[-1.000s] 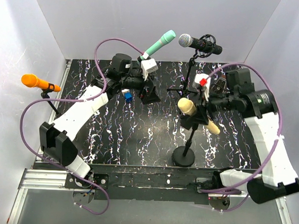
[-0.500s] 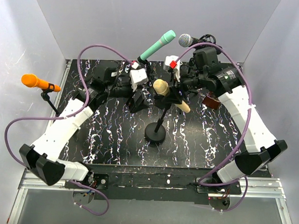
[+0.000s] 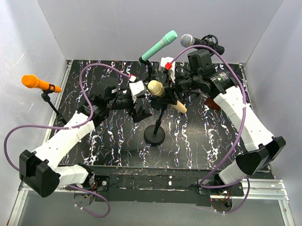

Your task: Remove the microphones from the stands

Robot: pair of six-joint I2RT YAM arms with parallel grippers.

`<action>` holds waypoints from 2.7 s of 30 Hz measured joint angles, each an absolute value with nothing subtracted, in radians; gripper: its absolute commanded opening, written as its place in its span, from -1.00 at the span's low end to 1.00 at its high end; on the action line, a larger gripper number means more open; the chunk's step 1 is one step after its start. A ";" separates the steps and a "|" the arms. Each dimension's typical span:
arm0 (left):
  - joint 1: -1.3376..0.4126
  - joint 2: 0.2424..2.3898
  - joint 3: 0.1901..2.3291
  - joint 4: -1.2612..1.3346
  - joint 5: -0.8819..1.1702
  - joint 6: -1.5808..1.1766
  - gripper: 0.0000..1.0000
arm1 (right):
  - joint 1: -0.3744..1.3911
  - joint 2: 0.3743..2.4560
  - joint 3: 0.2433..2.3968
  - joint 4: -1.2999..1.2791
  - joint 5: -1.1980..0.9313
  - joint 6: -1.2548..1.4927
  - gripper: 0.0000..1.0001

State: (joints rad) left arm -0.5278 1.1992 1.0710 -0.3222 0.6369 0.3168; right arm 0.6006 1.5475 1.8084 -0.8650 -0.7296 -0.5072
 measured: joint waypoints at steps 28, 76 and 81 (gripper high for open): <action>-0.515 1.343 1.159 -0.118 0.849 0.205 0.10 | 0.591 1.560 1.789 -0.765 -0.712 -0.406 -0.42; -0.474 1.409 1.174 -0.068 0.868 0.076 0.39 | 0.596 1.625 1.887 -0.673 -0.757 -0.292 -0.49; -0.473 1.429 1.176 -0.059 0.908 0.061 -0.25 | 0.596 1.625 1.887 -0.670 -0.750 -0.291 -0.56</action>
